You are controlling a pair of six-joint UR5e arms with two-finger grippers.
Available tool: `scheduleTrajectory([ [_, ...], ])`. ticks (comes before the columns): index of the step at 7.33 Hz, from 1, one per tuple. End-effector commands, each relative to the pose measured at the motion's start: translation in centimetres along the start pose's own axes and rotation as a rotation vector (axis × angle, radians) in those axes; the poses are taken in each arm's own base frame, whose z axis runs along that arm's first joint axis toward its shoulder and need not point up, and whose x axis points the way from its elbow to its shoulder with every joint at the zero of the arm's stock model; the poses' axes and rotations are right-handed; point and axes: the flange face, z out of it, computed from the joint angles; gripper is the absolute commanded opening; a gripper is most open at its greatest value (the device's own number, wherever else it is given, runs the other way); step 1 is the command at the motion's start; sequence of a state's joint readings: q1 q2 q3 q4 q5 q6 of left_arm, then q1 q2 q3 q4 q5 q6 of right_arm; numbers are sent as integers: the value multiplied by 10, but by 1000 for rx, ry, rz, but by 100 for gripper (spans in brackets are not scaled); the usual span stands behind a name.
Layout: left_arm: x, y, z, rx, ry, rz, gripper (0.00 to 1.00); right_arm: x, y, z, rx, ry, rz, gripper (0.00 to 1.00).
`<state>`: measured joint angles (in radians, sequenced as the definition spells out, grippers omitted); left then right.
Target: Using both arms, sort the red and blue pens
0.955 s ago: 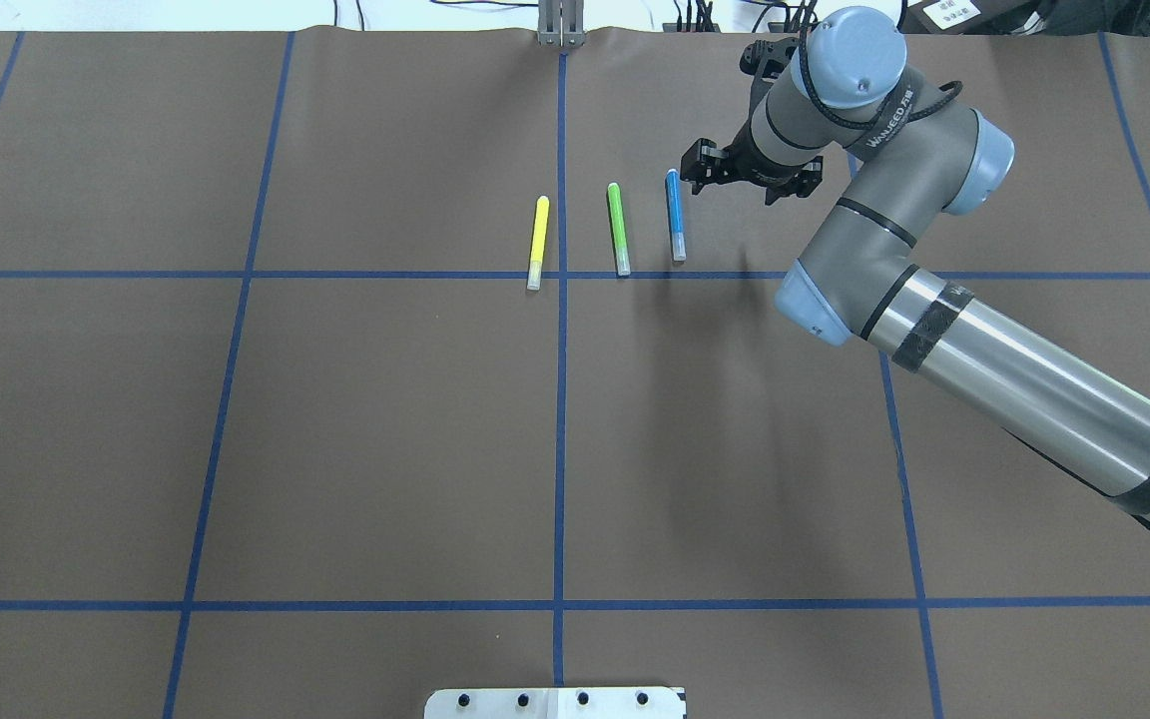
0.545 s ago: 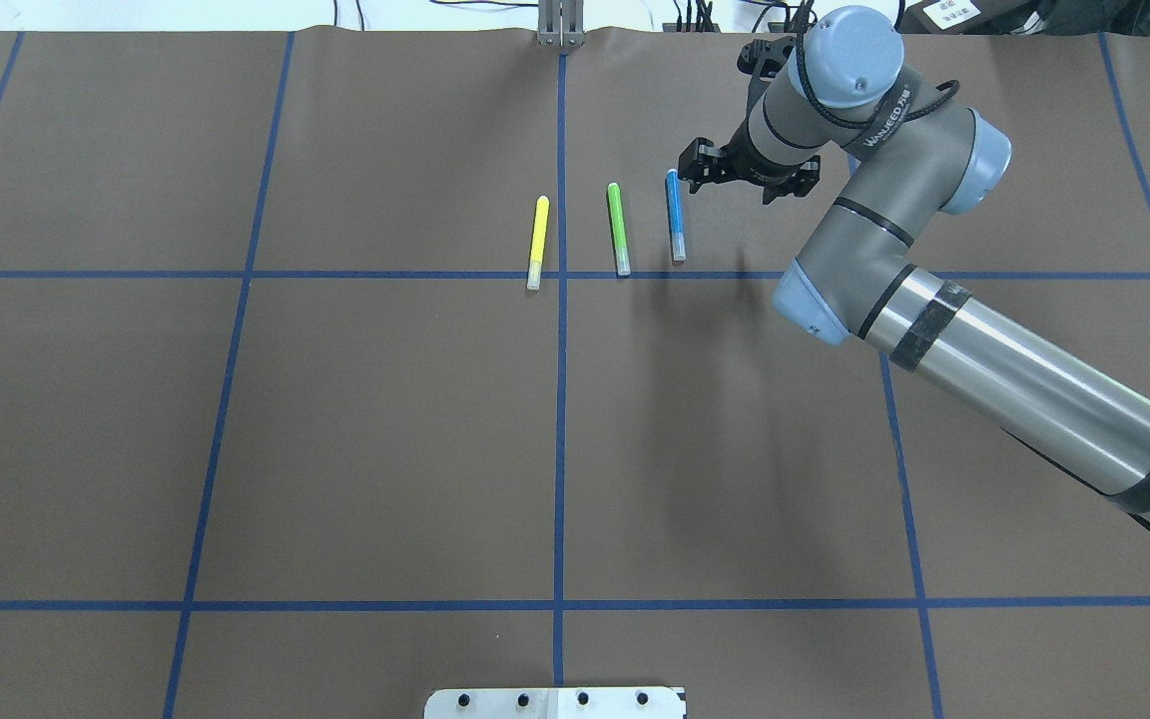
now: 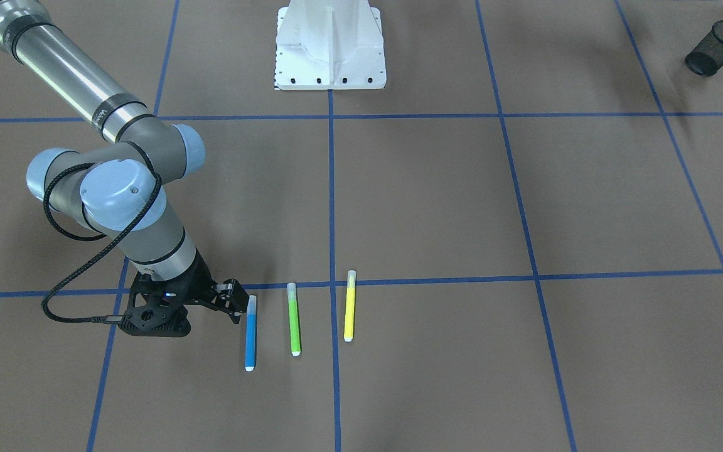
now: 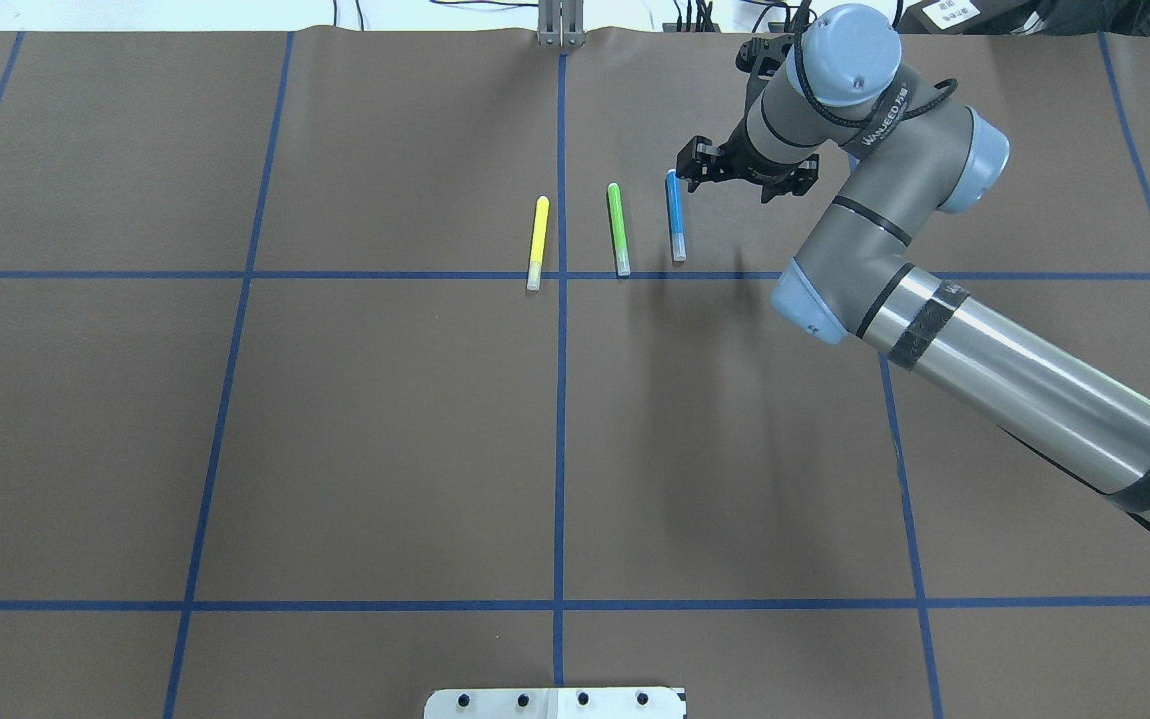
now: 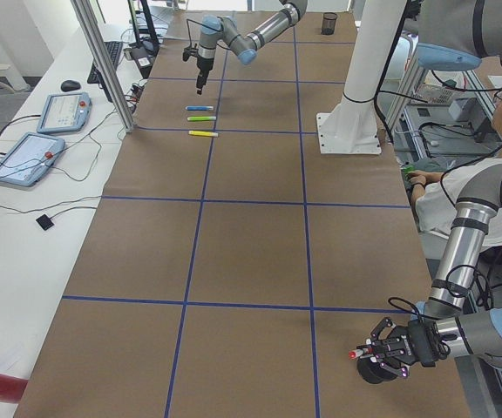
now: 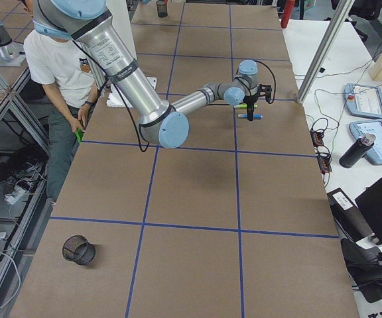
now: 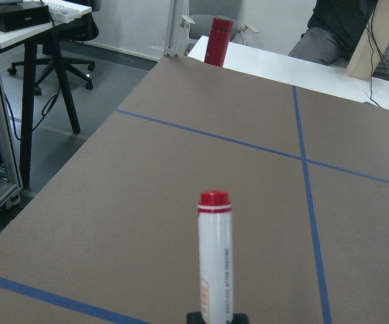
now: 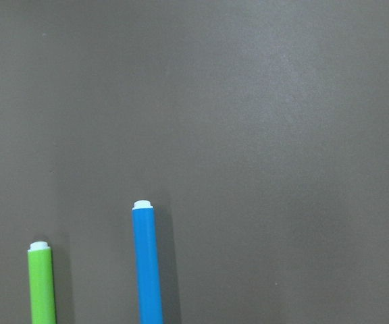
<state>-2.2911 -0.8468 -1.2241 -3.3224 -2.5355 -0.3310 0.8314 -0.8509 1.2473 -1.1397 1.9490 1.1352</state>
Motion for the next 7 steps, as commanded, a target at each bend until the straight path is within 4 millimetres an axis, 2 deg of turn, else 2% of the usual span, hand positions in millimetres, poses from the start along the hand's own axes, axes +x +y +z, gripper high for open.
scheduleTrajectory([
  [1, -1, 1, 3, -25, 36, -17, 0, -6, 3, -1, -1, -6, 10, 99],
  [5, -1, 2, 5, -43, 56, -30, 0, -8, 4, -1, -2, -7, 23, 99],
  [7, 1, -11, 8, -62, 83, -44, 0, -10, 5, 0, -3, -10, 27, 99],
])
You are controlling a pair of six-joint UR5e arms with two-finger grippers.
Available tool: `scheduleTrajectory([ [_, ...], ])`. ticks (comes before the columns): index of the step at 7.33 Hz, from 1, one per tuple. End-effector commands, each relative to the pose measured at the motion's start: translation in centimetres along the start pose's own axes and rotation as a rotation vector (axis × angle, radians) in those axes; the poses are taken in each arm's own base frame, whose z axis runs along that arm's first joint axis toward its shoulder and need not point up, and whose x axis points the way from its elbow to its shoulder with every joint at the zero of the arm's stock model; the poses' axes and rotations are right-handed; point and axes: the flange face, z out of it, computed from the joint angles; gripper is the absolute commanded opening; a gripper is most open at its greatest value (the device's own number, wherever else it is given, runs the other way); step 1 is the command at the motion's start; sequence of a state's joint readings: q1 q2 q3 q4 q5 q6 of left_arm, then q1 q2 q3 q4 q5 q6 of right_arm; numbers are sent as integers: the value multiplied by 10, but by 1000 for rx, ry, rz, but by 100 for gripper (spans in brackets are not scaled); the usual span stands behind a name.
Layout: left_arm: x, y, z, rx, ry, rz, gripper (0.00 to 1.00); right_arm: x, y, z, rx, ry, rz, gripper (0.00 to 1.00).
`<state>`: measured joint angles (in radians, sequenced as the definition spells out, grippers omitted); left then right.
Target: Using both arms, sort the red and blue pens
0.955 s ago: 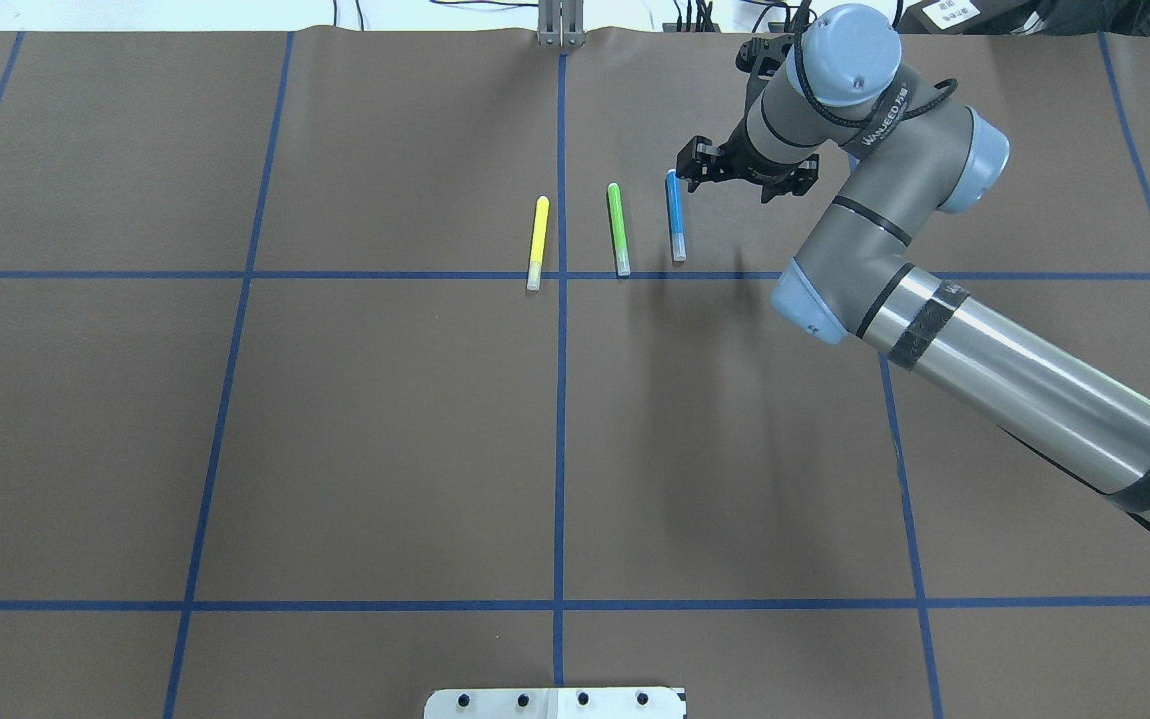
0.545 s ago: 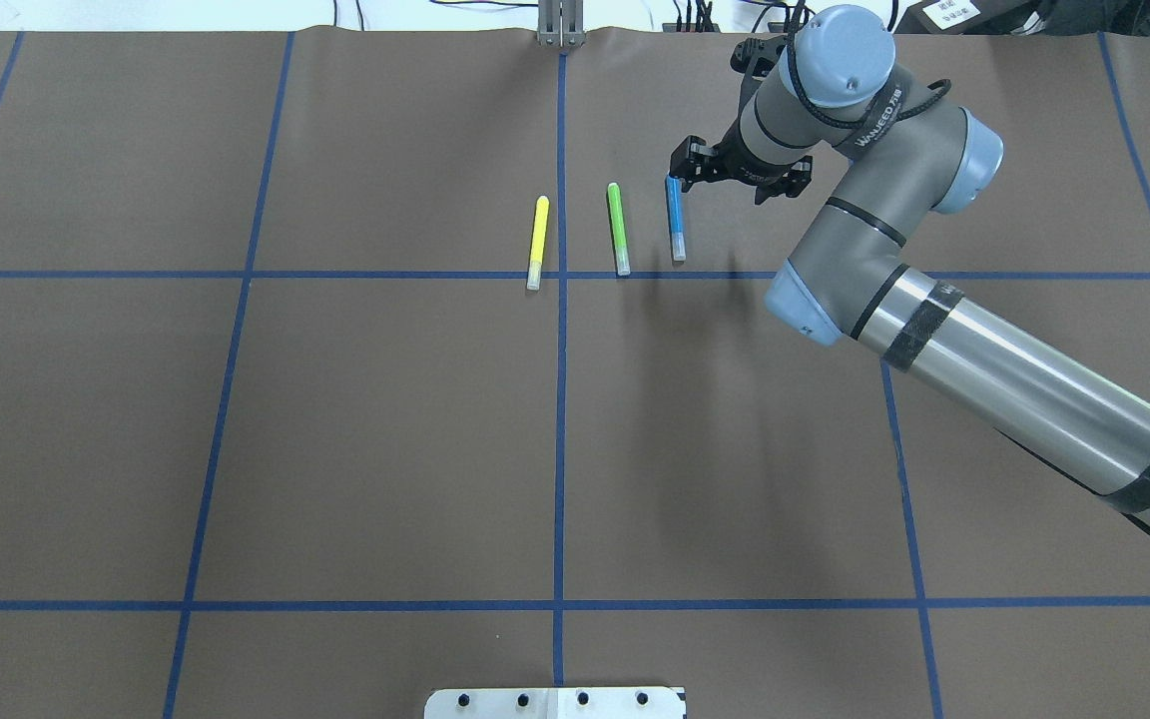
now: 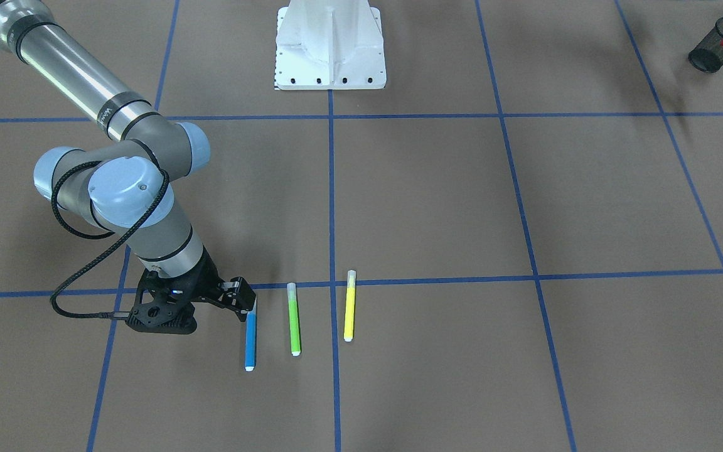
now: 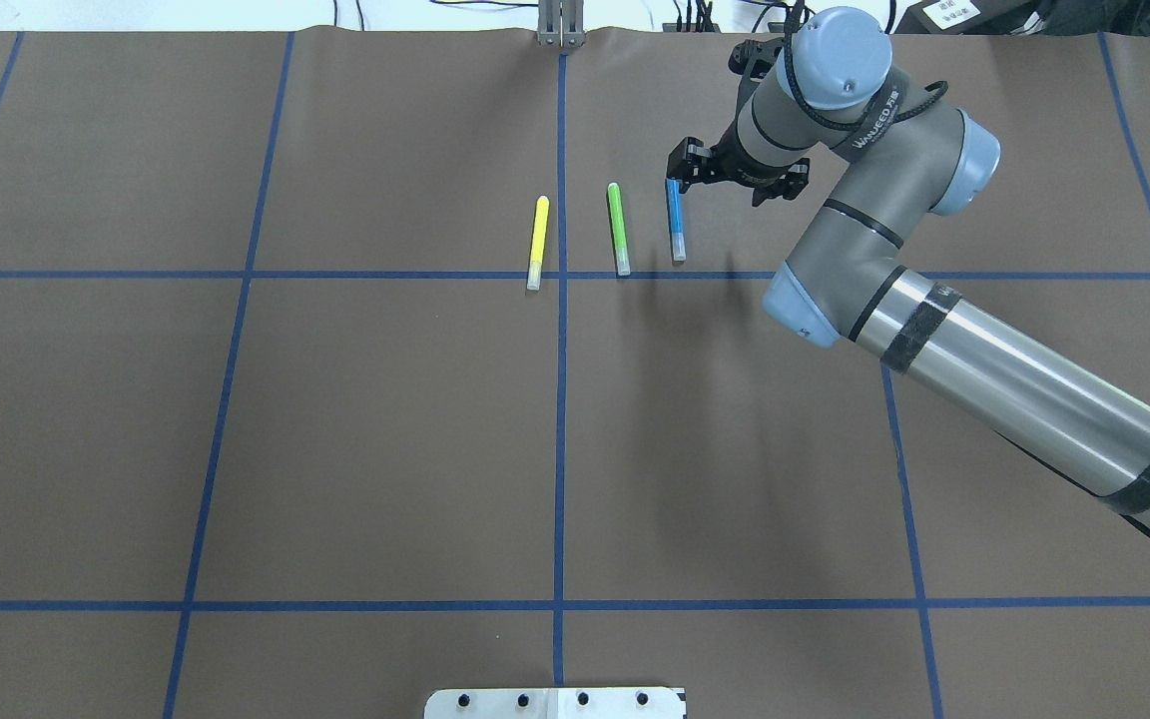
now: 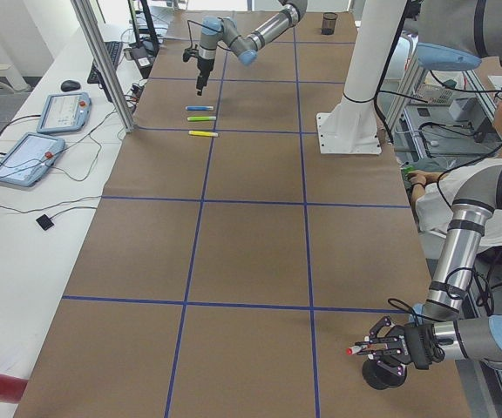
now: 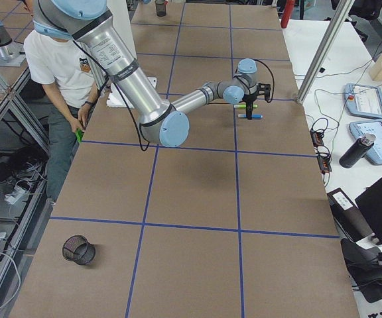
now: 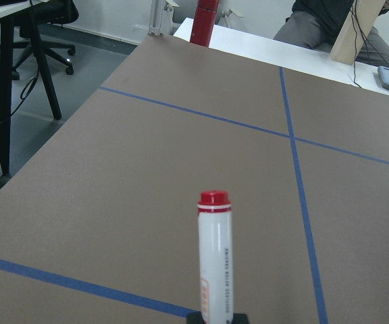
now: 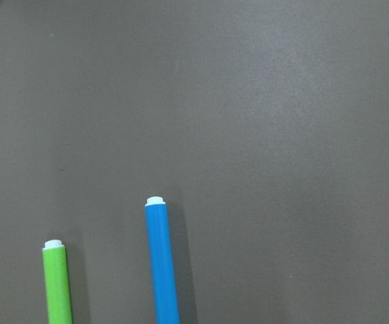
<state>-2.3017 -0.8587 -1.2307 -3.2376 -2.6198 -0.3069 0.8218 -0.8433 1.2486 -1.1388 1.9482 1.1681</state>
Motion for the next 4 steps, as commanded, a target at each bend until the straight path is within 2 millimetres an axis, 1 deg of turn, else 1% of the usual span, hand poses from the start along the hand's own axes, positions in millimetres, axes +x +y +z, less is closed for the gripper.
scheduleTrajectory([
  [1, 2, -9, 2, -16, 20, -17, 0, -2, 2, 1, -1, -1, 10, 99],
  [3, 0, -13, 3, -16, 9, -24, 0, -6, 7, 4, 21, 8, 9, 99],
  [4, -4, -16, 4, -21, -24, -49, 0, -8, 9, 6, 19, 8, 12, 99],
])
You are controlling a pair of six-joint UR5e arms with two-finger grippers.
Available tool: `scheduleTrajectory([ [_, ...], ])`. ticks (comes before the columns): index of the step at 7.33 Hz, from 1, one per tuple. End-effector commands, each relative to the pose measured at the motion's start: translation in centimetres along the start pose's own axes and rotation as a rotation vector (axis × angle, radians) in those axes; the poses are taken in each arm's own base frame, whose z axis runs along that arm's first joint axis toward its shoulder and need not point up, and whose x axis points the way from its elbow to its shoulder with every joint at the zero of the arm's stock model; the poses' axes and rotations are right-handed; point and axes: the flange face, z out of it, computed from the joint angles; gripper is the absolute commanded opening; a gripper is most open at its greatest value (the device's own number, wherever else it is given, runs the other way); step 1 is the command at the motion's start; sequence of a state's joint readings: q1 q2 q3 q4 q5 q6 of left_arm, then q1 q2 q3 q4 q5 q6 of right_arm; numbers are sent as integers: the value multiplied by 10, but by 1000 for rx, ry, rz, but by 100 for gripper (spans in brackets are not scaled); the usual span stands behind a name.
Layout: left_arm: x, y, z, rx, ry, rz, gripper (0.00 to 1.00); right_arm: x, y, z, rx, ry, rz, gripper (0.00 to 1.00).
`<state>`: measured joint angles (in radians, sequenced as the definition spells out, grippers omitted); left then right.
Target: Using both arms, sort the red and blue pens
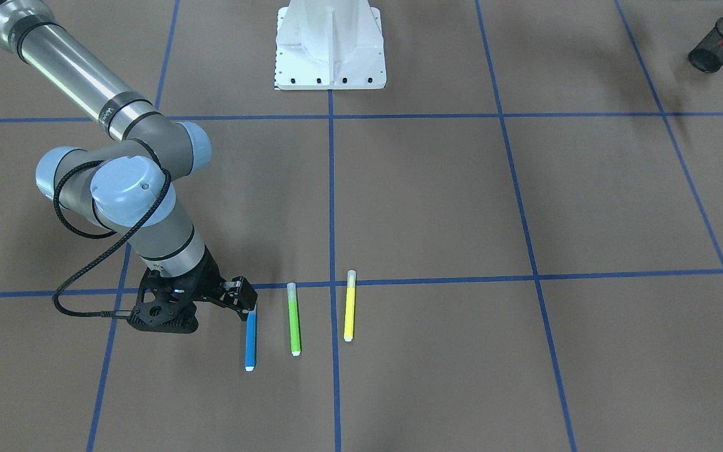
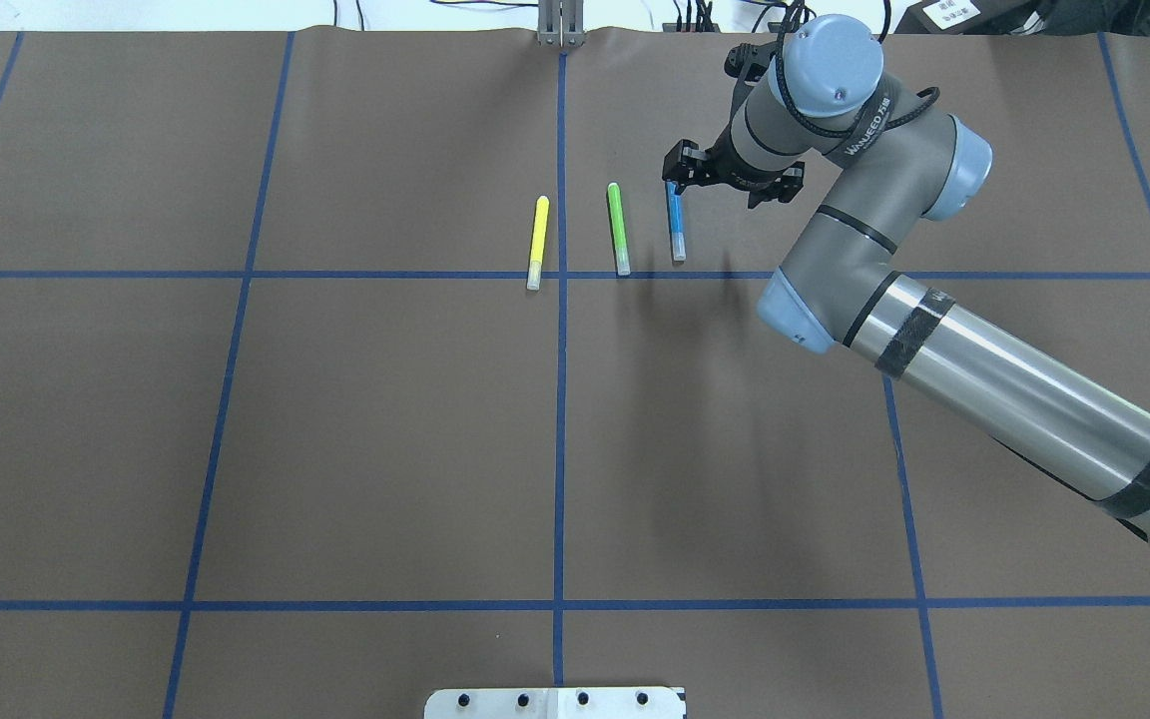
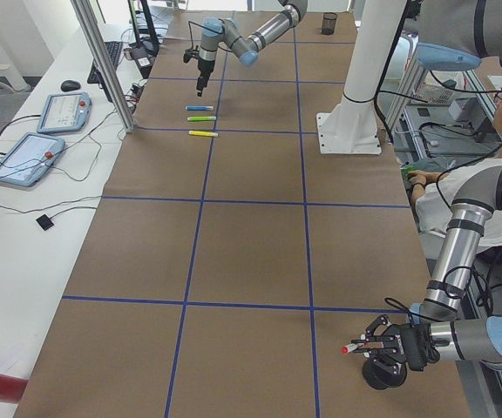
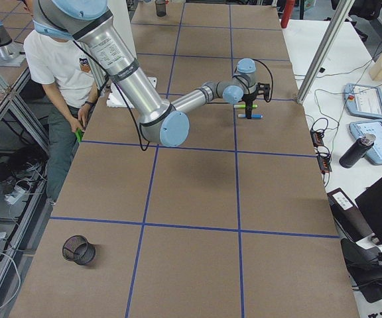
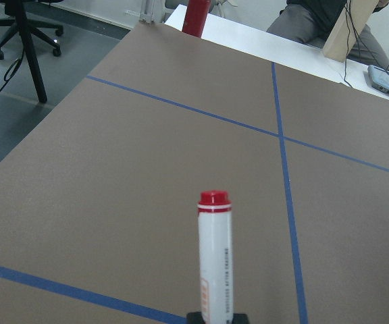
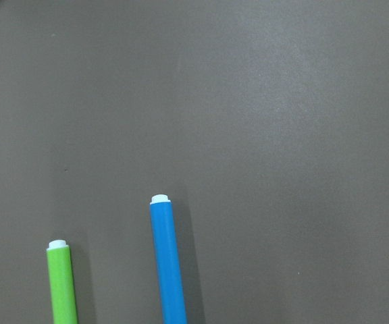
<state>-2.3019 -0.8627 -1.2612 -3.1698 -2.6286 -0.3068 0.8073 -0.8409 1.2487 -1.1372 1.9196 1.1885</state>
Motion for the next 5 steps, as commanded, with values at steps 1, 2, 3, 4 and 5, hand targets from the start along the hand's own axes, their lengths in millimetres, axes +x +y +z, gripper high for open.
scheduleTrajectory([
  [1, -9, -5, 1, 11, -82, -24, 0, -3, 5, 3, 1, 0, 6, 99],
  [2, -13, -5, 0, 26, -121, -27, 0, -5, 8, 4, -1, -1, 5, 99],
  [3, -14, -4, 0, 28, -131, -30, 0, -7, 8, 4, 14, 2, 3, 99],
  [4, -14, -2, -1, 32, -135, -37, 0, -8, 10, 5, 14, 3, 11, 99],
  [5, -15, -3, -1, 36, -145, -39, 0, -17, 13, 4, 19, -3, 20, 99],
])
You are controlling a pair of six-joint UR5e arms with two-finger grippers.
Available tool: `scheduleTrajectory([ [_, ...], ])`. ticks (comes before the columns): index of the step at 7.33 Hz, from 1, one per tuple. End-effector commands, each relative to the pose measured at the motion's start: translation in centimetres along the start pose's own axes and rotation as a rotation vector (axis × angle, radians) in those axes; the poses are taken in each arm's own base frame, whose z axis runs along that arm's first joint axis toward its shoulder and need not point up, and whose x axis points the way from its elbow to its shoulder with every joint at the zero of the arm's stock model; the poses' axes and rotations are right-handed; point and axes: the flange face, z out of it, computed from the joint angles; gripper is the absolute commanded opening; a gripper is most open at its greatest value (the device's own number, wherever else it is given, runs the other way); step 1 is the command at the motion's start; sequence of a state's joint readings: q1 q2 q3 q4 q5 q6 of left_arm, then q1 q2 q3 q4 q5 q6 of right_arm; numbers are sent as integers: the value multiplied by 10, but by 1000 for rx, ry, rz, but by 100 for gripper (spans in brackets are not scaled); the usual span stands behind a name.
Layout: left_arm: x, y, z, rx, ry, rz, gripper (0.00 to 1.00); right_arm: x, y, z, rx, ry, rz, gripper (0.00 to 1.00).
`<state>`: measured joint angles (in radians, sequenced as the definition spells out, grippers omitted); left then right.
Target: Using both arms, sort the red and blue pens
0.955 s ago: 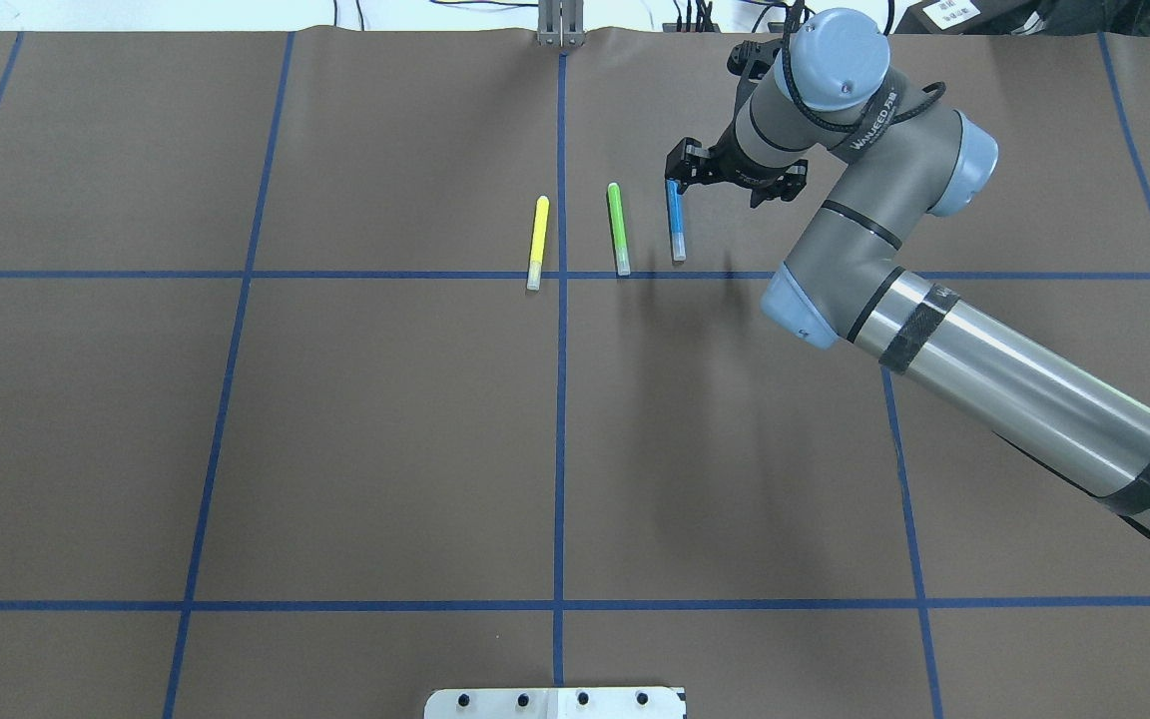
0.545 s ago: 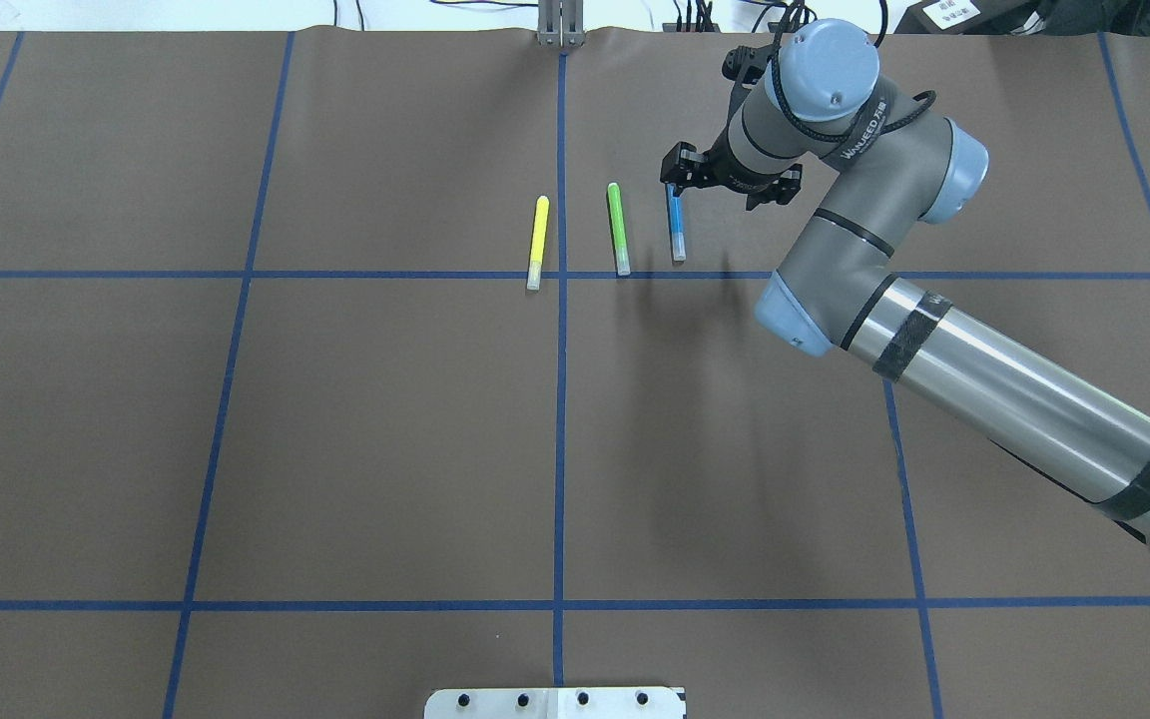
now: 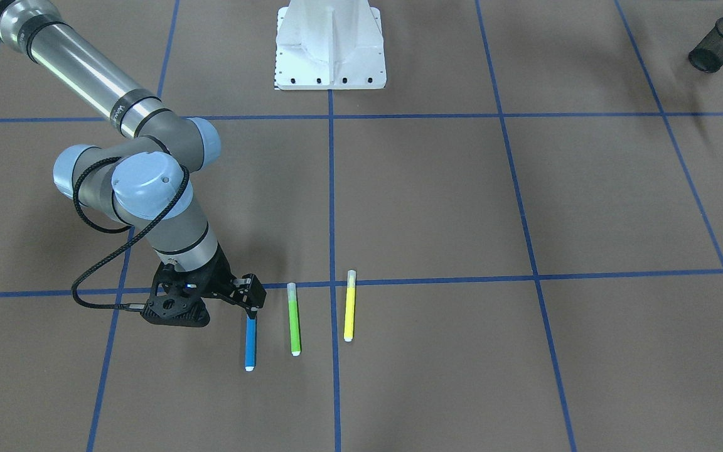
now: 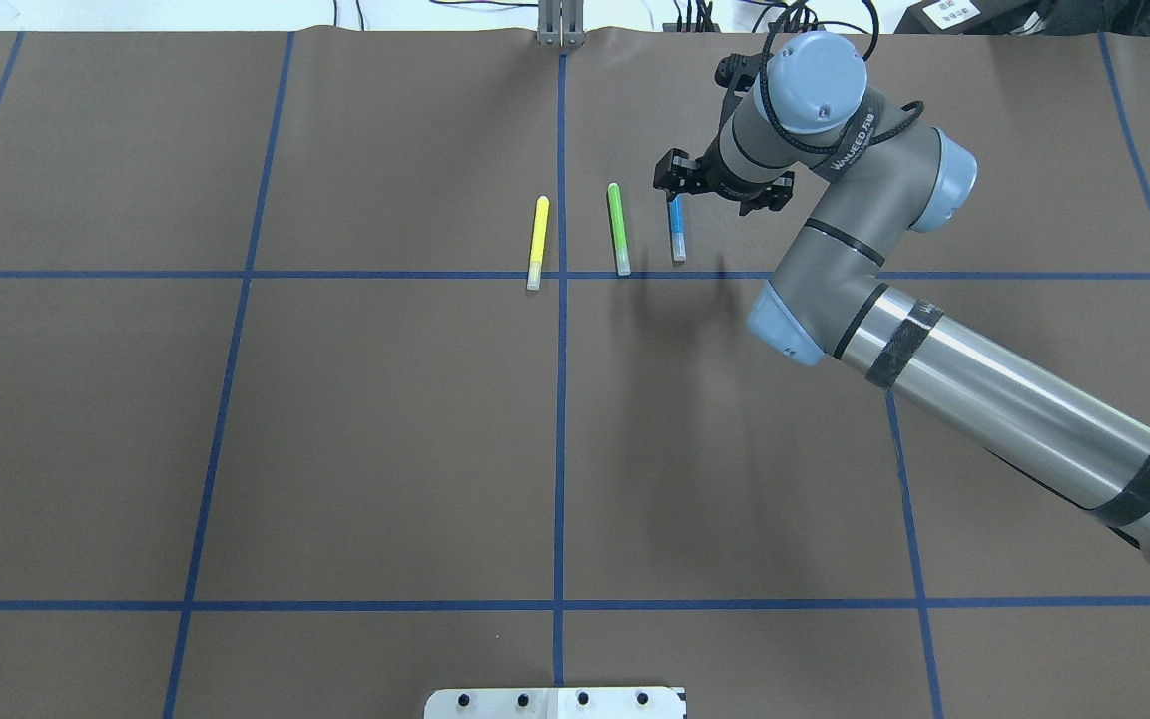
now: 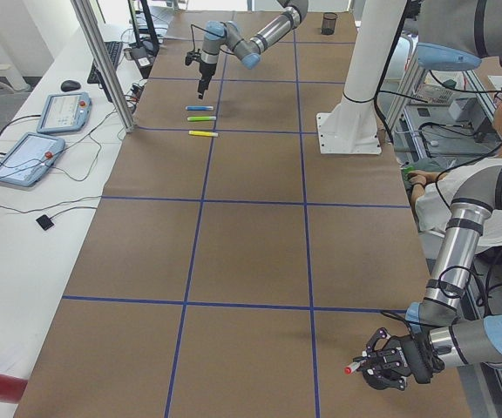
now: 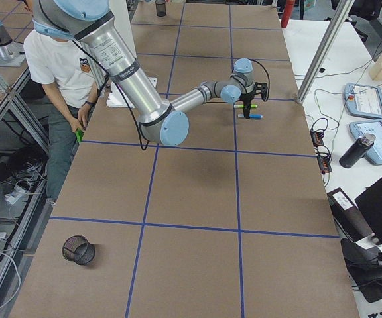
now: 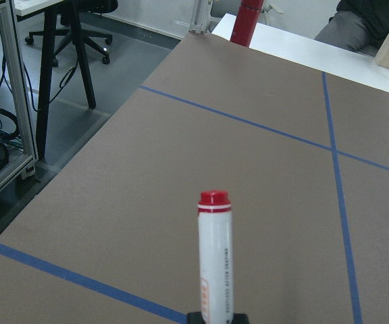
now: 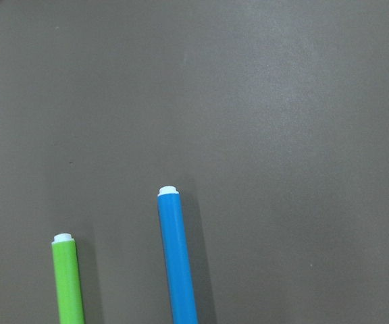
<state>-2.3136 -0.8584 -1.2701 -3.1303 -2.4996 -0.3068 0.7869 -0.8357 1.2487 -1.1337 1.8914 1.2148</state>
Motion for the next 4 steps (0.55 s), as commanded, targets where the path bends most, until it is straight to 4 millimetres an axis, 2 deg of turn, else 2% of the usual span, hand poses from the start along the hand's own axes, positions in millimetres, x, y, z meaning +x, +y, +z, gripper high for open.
scheduleTrajectory([
  [1, -3, 1, 0, 7, -25, -7, 0, -10, 9, 3, 15, 0, 16, 99],
  [4, -11, 0, 3, -15, -76, -55, 0, -18, 19, 7, 24, 1, 27, 99],
])
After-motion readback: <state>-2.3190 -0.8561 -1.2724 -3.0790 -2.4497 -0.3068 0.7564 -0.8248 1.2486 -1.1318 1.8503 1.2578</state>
